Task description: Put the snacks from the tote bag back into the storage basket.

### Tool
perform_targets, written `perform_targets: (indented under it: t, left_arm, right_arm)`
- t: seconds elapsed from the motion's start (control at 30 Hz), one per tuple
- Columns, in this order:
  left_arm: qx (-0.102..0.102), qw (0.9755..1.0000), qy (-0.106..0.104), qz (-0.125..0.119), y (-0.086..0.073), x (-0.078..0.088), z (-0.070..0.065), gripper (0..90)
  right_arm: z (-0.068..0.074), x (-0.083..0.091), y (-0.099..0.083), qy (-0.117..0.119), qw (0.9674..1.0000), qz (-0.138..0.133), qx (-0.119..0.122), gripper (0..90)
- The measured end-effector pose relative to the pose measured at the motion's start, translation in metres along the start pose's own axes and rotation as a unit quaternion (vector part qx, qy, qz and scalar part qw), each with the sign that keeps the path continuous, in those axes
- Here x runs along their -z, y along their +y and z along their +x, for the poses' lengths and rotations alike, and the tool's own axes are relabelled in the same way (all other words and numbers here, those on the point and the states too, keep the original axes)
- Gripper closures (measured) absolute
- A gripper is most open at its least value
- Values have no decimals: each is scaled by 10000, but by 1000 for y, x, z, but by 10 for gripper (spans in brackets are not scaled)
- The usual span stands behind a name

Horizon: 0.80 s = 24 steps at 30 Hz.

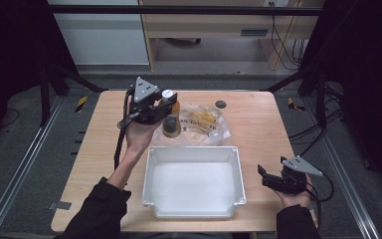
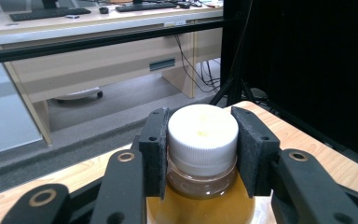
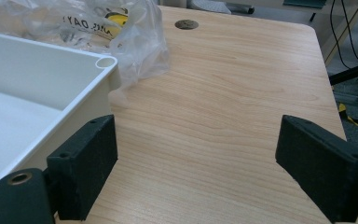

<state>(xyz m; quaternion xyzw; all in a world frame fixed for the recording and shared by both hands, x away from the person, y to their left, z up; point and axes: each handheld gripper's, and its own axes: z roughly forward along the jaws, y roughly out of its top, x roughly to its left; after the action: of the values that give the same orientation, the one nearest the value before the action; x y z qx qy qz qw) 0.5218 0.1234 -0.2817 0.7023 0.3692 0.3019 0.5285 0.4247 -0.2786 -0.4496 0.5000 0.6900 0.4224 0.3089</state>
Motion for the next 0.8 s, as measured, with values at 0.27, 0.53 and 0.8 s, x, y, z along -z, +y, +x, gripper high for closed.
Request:
perform_targets:
  t: [0.27,0.53,0.8]
  left_arm:
    - [-48,10000,20,-20,-1,10,-4,588]
    - [37,9999,-93,-80,-8,24,-9,587]
    - [-34,9998,-153,-87,-18,38,-17,587]
  right_arm:
    - [0,0,0,-5,10000,-5,-7,129]
    - [0,1,0,-11,10000,-15,-15,129]
    - [1,1,0,-4,10000,-12,-11,129]
